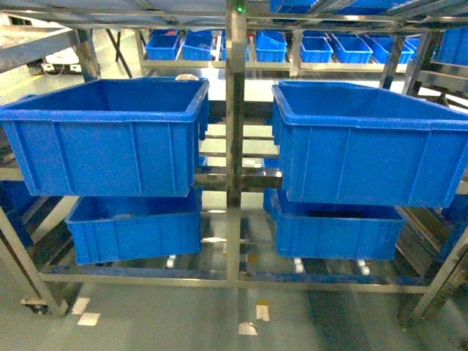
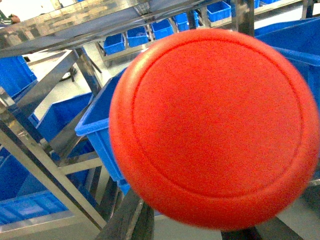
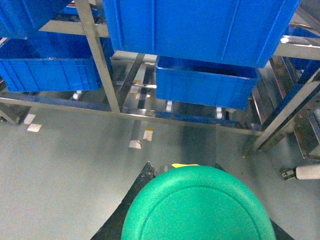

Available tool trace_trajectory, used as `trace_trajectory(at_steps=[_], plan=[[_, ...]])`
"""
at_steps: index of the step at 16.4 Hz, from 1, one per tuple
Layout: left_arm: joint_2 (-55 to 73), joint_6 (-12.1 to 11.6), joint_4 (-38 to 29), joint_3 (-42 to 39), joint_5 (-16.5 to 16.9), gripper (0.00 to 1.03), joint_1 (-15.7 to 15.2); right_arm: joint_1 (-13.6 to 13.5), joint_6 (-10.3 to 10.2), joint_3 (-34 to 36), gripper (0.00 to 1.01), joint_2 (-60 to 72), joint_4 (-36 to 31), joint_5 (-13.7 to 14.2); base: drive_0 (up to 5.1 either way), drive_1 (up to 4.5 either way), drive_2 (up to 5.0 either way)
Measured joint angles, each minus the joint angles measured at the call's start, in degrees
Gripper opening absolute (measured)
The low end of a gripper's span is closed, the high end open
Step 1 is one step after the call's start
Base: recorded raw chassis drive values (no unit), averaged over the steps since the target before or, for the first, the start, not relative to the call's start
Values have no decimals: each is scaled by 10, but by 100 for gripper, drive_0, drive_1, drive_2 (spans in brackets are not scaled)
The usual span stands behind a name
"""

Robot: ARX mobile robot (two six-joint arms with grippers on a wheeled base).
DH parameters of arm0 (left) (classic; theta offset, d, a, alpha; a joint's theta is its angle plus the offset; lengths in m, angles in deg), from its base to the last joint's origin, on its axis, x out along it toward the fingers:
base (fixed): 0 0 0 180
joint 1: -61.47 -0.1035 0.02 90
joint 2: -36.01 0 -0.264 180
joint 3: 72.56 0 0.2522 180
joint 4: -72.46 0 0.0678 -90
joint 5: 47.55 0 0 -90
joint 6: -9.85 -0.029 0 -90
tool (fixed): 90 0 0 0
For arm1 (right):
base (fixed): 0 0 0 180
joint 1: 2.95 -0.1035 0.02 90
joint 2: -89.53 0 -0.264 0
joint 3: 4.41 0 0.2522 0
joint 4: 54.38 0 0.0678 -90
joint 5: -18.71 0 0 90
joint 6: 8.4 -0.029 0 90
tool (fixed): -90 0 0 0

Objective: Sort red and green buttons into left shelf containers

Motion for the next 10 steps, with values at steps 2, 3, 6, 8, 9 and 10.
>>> trace_trajectory(at_steps=[2, 3, 6, 8, 9, 10], plan=[[1, 0, 1, 0, 0, 26, 0, 0, 0, 0, 26, 0, 0, 0, 0, 434, -433], [0, 0, -1, 0, 0, 26, 0, 0, 0, 0, 26, 0, 0, 0, -4, 430, -437], [0, 0, -1, 0, 0, 26, 0, 0, 0, 0, 26, -1, -1, 0, 6, 439, -427], [1, 0, 1, 0, 0, 26, 0, 0, 0, 0, 26, 0, 0, 0, 11, 444, -423], [0, 0, -2, 0, -1, 26, 0, 0, 0, 0, 26, 0, 0, 0, 5, 438, -429], [1, 0, -1, 0, -1, 26, 0, 0, 0, 0, 26, 0, 0, 0, 5, 439, -428]])
